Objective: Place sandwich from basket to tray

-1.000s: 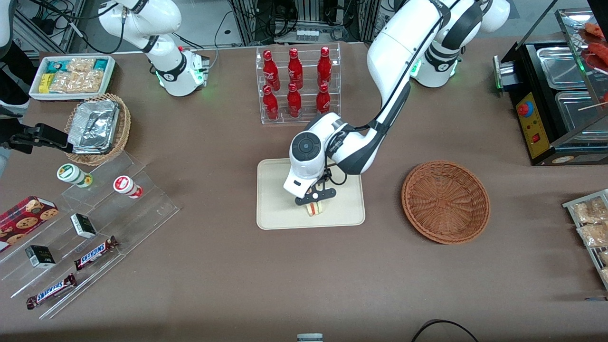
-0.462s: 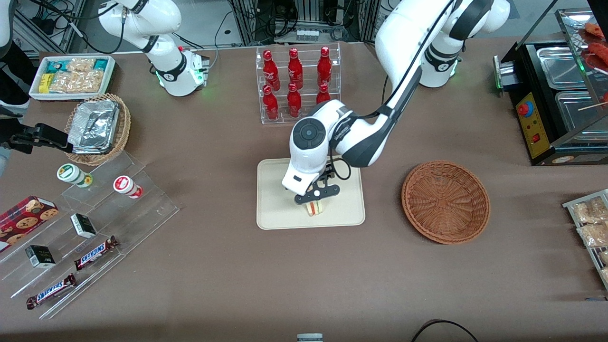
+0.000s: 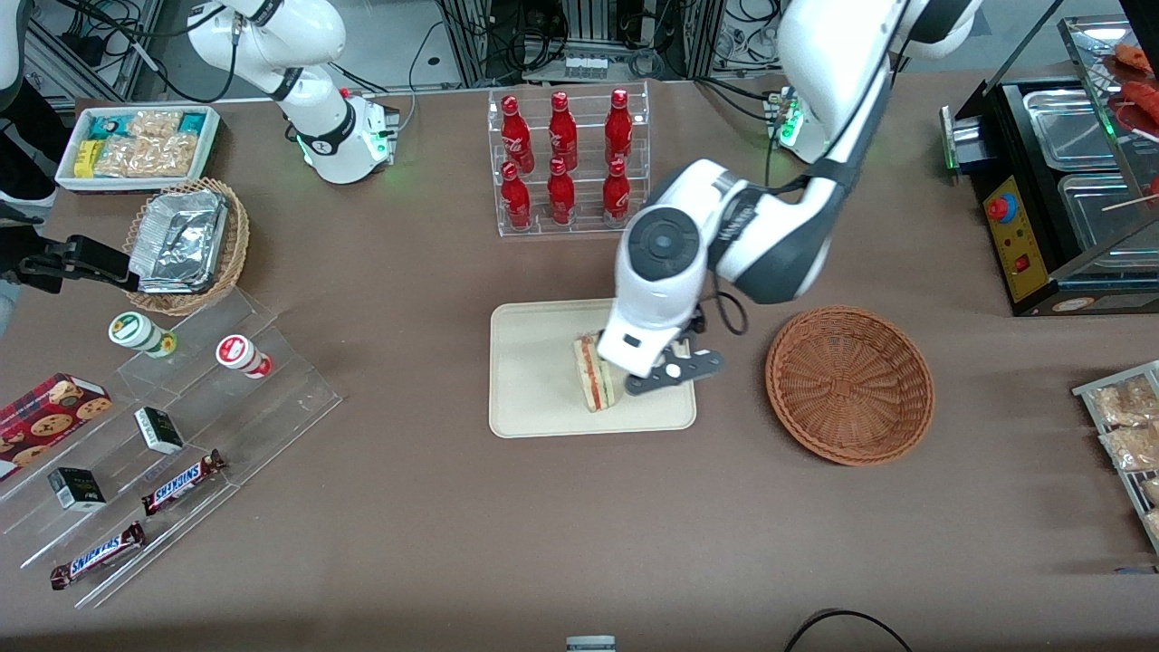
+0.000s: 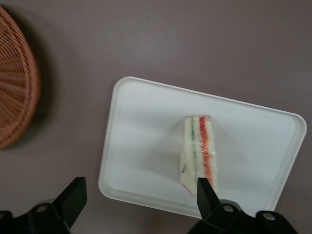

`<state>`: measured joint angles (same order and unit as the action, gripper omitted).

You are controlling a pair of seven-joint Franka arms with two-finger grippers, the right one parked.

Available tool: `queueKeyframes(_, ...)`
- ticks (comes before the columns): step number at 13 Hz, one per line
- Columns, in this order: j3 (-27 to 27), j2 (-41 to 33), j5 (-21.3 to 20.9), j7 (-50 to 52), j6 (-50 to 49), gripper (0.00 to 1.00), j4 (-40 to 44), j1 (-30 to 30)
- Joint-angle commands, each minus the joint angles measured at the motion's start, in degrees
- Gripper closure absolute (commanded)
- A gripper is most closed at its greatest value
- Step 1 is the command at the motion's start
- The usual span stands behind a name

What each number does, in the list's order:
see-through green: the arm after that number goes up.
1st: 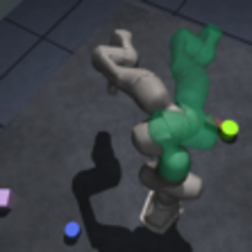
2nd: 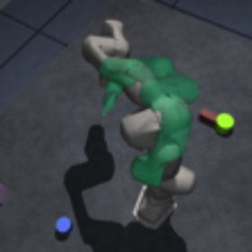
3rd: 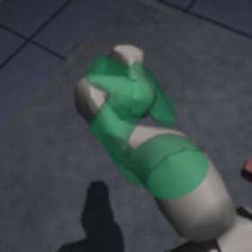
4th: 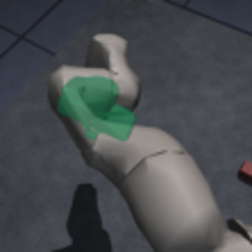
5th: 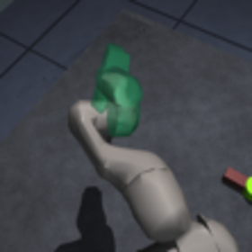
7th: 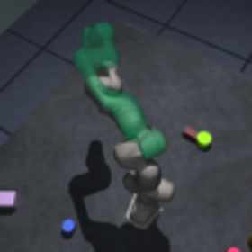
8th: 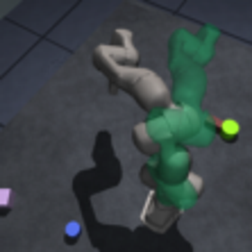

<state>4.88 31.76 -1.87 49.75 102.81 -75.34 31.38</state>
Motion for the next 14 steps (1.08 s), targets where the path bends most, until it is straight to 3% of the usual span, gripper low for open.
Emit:
queueKeyframes(1, 0.48, -7.39, -0.16, -7.79, -0.60, 0.00, -7.96, -5.87)
queueKeyframes(6, 0.48, -16.89, 2.13, -28.96, -1.47, 0.00, -16.85, -17.12)
queueKeyframes(14, 0.84, -27.44, 5.21, -51.83, -15.26, 0.00, -17.74, -32.68)
